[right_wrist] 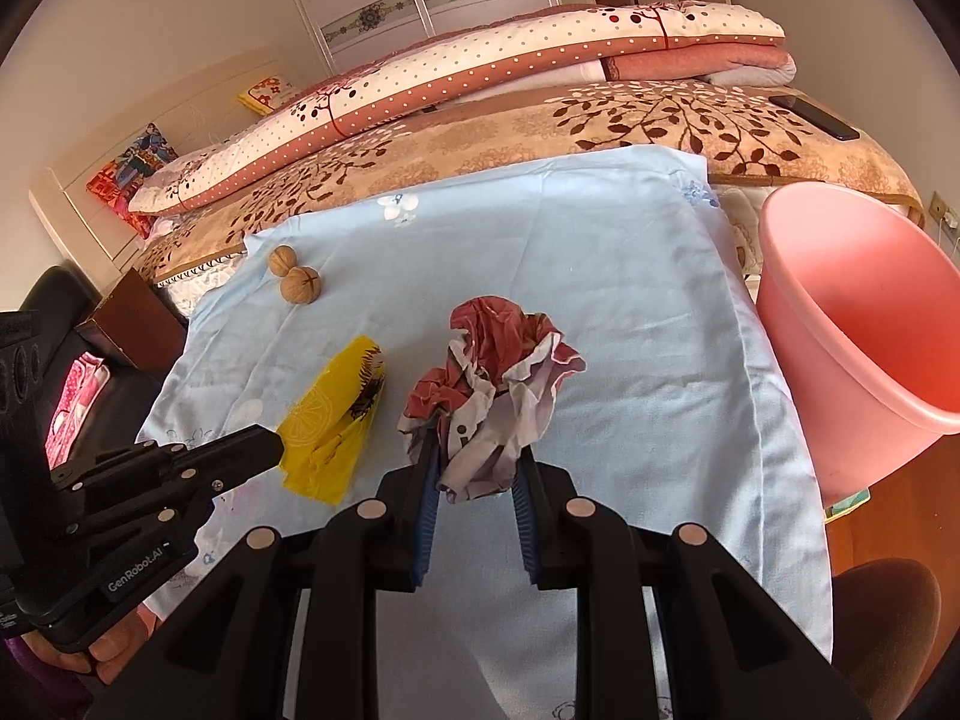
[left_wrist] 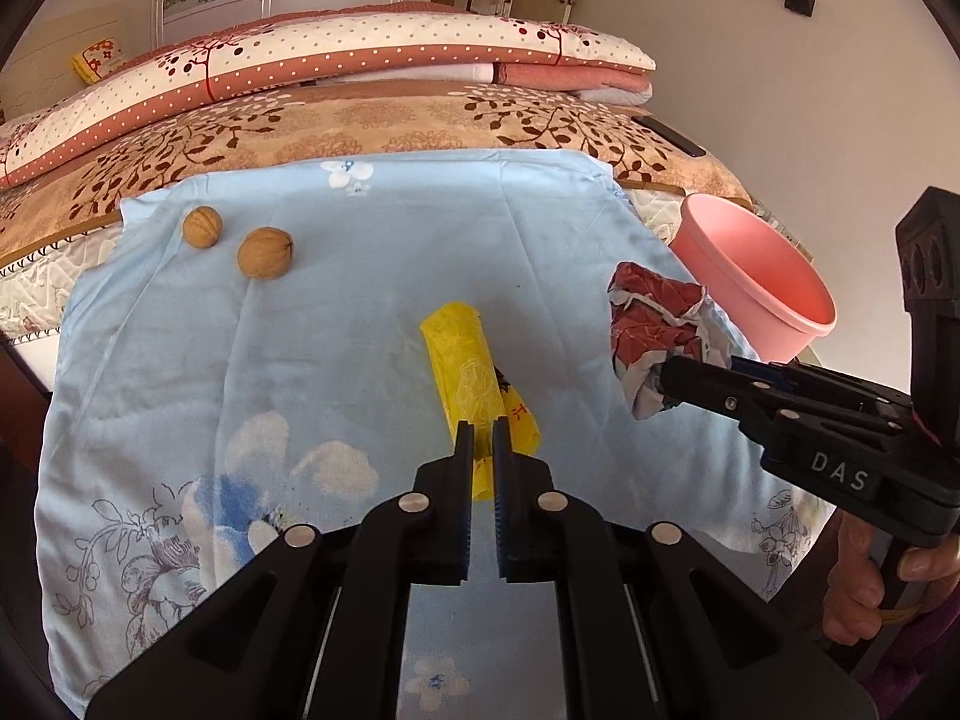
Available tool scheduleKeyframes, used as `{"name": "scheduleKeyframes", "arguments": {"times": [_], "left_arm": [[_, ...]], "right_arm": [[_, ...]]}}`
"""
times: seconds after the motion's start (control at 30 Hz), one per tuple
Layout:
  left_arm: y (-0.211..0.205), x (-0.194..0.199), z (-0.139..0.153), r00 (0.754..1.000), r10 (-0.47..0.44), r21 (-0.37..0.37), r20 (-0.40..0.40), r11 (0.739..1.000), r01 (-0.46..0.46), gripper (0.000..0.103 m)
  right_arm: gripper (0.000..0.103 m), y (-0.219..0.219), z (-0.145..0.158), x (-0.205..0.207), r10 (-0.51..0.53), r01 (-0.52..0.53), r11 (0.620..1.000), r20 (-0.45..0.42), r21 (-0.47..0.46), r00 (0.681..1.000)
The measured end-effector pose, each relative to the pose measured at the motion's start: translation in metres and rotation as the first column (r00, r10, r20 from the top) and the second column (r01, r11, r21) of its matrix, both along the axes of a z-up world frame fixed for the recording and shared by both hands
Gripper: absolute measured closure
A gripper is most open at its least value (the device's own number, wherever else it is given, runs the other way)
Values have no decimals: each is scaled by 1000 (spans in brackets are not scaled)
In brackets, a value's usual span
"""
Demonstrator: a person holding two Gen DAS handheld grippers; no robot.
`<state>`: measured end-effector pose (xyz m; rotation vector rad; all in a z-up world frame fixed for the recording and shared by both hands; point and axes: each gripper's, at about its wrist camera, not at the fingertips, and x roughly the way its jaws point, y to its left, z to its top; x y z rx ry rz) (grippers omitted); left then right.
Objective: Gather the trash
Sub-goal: 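Carry the yellow wrapper and crumpled wrapper over the pink bucket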
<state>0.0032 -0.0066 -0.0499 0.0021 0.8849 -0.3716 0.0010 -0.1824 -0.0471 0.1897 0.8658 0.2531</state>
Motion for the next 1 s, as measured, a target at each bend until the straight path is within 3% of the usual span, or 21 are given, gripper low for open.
{"name": "scheduleKeyframes", "arguments": {"times": [0.3, 0.37, 0.43, 0.47, 0.9, 0.97, 1.0], "left_arm": [[-8, 3, -13, 999, 1, 36, -49, 999, 0, 97], [-9, 3, -15, 998, 1, 35, -58, 999, 1, 90], [-9, 3, -17, 998, 1, 33, -65, 999, 1, 75], [-9, 3, -17, 998, 2, 30, -66, 1000, 0, 75], [-10, 3, -18, 997, 52, 55, -52, 997, -49, 75], [-11, 2, -17, 998, 50, 58, -41, 997, -48, 80], [-12, 2, -17, 998, 47, 58, -39, 997, -45, 89]], "right_arm": [[81, -6, 1, -7, 1, -1, 1000, 2, 13, 1000], [81, -8, 0, -7, 0, 0, 1000, -3, 17, 1000], [81, -9, -1, -8, 0, 0, 1000, -4, 21, 1000], [81, -9, -1, -9, 1, -1, 1000, -4, 21, 1000], [81, -13, 0, -14, 7, -7, 999, 8, 35, 1000], [81, -13, 1, -14, 8, -8, 999, 10, 35, 1000], [81, -13, 1, -14, 7, -8, 999, 11, 34, 1000]]}}
